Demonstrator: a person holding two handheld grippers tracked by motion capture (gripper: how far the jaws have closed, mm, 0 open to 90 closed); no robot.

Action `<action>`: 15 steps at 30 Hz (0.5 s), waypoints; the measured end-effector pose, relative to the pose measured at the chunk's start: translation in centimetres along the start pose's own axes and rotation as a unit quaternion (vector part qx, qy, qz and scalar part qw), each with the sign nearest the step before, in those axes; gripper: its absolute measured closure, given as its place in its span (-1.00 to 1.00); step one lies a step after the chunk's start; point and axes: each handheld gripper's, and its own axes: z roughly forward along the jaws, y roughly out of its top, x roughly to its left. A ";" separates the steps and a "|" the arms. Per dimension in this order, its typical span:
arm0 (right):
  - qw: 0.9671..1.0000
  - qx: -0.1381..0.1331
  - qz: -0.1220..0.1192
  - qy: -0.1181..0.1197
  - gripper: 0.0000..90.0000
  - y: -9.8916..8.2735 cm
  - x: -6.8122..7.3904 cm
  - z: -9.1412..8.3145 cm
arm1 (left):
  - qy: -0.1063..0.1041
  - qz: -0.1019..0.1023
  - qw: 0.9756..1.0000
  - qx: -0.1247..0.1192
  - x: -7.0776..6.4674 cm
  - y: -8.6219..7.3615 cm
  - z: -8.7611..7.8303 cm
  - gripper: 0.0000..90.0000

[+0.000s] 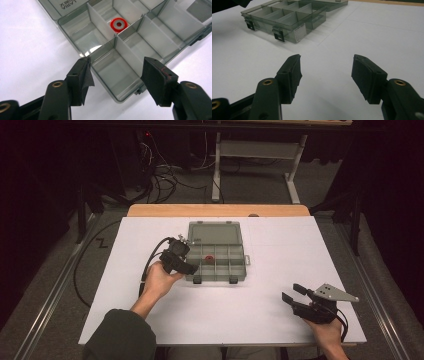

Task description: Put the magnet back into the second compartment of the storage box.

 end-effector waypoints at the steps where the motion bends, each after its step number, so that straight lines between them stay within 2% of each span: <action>1: 1.000 0.000 -0.001 0.000 -0.06 0.0 0.0 0.0 | 0.000 -0.001 1.000 -0.002 0.0 -0.1 0.0 -0.11; 15: 1.000 -0.001 -0.004 0.002 -0.06 0.0 0.1 -0.1 | 0.001 -0.015 1.000 -0.009 0.4 -1.5 -0.4 -0.11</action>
